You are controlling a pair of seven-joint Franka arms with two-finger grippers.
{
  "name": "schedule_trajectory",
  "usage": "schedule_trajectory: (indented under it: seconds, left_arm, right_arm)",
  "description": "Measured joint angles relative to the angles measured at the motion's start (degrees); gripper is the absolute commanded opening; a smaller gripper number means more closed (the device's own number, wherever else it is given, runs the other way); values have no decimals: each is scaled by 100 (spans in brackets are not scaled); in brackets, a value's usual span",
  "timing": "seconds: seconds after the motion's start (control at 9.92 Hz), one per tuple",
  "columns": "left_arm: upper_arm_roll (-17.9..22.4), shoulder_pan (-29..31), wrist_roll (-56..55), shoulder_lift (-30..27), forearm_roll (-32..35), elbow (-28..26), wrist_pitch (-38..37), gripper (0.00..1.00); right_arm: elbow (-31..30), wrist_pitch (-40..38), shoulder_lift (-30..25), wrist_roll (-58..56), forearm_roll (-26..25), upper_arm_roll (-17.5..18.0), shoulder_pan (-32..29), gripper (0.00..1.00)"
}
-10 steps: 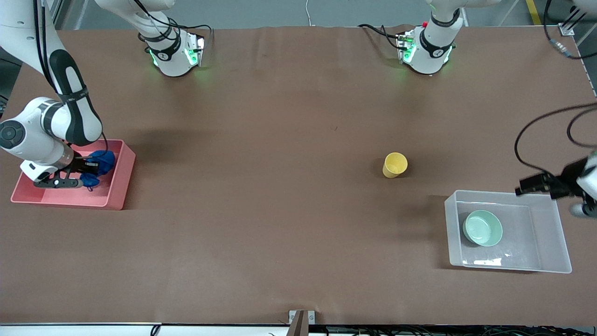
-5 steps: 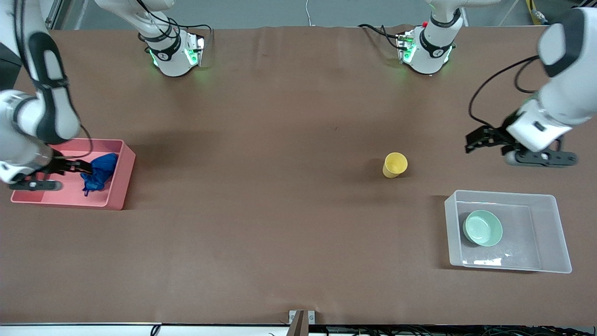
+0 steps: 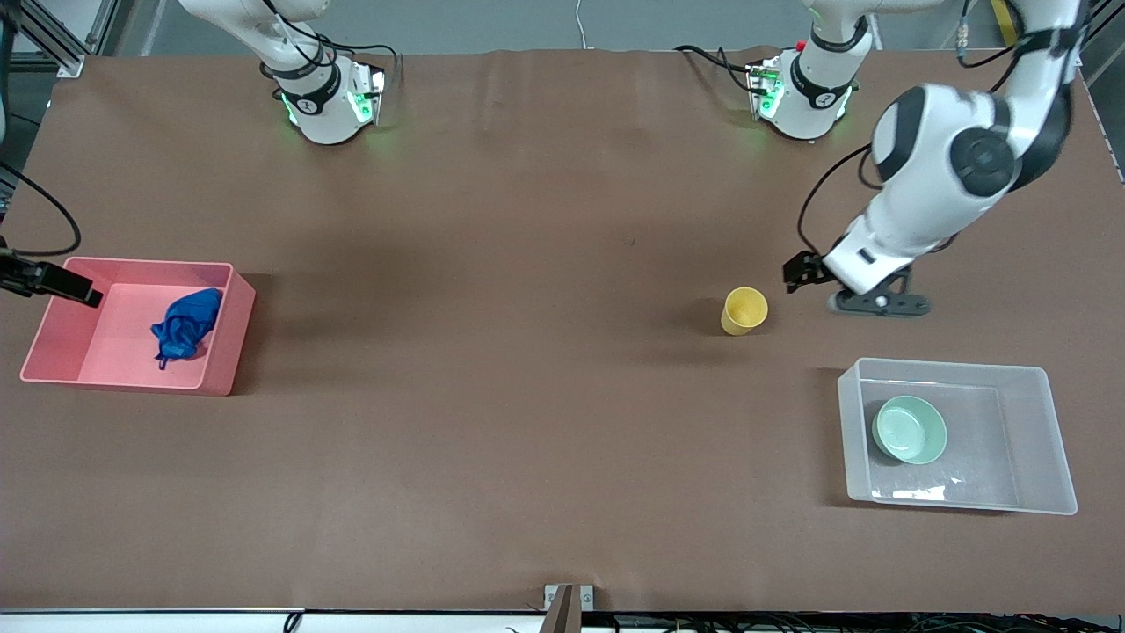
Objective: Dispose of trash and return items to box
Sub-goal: 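Retract the right gripper while the left gripper reaches the yellow cup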
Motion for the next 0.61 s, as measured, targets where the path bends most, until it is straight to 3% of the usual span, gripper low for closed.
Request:
schedule_trajectory:
  seconds: [0.3,0.5,0.61]
  left_arm:
    - [-96,-14,-1,887,183,-16,531,91]
    - [-127,-24,-1,1300,241,-21,819,36]
    - [-164,-50,-18,1471,242,-23,955,15]
  right_arm:
    - [517,-1007,-575,316,-7,347,-16,100]
    - [745,-1311,-608,335,-110,580,-13,100]
    - [765,-1291,-573,301,-135,593,-15,100]
